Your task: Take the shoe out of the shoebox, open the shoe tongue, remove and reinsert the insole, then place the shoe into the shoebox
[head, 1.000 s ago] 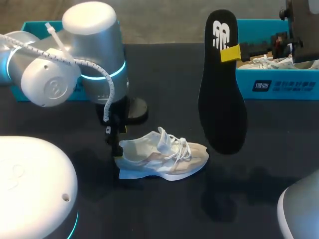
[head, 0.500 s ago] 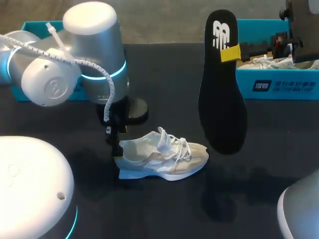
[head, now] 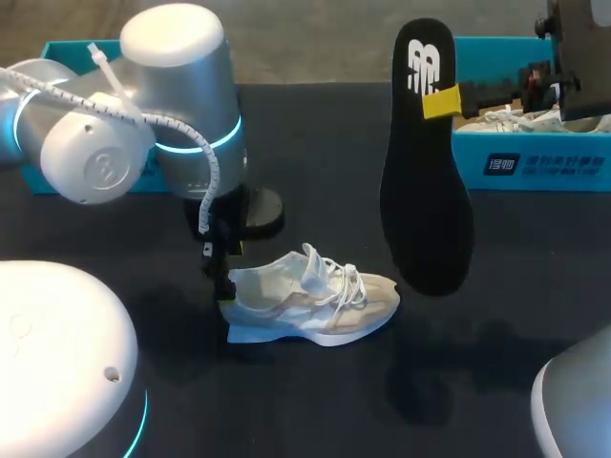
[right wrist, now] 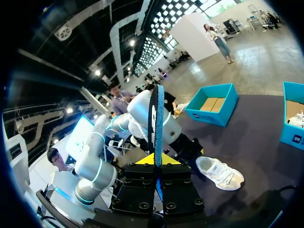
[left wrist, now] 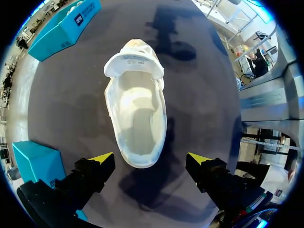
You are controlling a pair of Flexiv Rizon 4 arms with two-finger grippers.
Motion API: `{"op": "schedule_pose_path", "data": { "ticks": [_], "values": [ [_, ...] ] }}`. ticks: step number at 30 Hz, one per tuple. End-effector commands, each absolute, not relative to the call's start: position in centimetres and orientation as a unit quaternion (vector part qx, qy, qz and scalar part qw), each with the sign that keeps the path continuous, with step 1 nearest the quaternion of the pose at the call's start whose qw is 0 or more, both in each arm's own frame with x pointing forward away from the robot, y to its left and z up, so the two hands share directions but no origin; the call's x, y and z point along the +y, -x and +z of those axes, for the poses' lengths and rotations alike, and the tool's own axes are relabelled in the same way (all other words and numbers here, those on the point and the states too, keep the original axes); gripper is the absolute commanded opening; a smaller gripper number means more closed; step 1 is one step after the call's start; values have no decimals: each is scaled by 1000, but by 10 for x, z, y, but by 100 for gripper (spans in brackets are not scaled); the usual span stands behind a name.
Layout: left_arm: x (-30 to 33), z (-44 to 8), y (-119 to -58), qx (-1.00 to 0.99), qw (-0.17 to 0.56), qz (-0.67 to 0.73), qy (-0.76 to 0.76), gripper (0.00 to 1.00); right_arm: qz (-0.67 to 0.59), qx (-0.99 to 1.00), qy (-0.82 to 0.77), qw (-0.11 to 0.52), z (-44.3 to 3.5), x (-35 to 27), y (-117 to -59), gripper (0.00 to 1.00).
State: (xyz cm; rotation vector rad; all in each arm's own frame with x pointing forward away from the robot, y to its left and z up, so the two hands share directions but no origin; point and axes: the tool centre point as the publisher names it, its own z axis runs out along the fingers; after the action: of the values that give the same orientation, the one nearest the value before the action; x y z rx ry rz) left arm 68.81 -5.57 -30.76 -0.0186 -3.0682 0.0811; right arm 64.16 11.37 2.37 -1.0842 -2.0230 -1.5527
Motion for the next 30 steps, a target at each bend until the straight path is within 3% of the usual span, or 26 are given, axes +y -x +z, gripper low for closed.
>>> {"op": "schedule_pose_path", "data": {
  "ticks": [1, 14, 30],
  "values": [
    [-55, -307, -688, -999, 35, 26, 6, 100, -549, -718, 385, 185, 24, 117, -644, 0],
    [-78, -306, -707, -999, 26, 36, 21, 100, -549, -718, 385, 185, 24, 117, -644, 0],
    [-117, -346, -743, -998, 31, 56, 15, 100, -549, -718, 385, 185, 24, 117, -644, 0]
  ]
}}
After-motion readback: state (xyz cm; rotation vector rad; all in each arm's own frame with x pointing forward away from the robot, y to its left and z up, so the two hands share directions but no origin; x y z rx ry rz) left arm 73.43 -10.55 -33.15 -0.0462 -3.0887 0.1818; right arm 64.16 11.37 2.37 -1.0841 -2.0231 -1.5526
